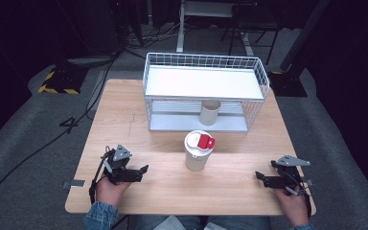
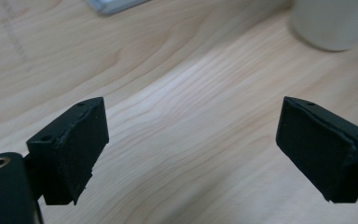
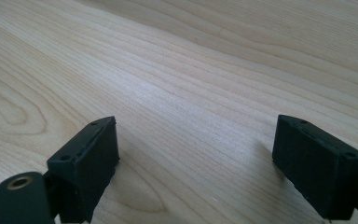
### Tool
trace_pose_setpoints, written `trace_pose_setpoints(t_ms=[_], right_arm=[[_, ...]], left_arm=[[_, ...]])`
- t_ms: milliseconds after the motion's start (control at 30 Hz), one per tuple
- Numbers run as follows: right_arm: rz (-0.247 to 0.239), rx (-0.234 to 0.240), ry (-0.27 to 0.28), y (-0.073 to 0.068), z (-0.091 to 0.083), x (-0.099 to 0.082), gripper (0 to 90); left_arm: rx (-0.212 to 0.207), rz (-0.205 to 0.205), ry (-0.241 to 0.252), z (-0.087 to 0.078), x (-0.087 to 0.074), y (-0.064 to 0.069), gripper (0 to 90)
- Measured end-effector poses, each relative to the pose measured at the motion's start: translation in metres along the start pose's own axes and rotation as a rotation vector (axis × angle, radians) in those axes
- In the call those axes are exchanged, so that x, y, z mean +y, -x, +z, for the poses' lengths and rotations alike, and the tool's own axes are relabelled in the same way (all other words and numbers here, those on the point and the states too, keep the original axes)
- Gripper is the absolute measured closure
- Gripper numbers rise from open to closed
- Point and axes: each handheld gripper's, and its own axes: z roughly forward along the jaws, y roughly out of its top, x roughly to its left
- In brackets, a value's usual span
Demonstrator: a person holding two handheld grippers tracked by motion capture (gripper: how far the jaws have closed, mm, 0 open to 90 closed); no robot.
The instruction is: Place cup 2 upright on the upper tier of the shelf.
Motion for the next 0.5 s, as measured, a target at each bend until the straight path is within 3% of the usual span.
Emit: trace_pose_setpoints(t_ms=[67, 233, 400, 500], right_arm=[[0.000, 0.000, 0.000, 0.000, 0.000, 0.000, 14.5], [0.000, 0.000, 0.000, 0.000, 0.000, 0.000, 14.5], [0.000, -0.001, 0.001, 0.000, 0.000, 0.000, 14.4], [0.000, -0.001, 0.000, 0.000, 0.000, 0.000, 14.4]], left_arm=[[-0.027, 0.040, 0.014, -0.005, 0.004, 0.008, 10.8], [-0.082, 0.076, 0.035, -0.008, 0.010, 0.020, 12.6], [-0.138, 0.101, 0.093, -0.010, 0.015, 0.030, 14.1], [-0.170, 0.095, 0.128, -0.012, 0.017, 0.033, 14.0]])
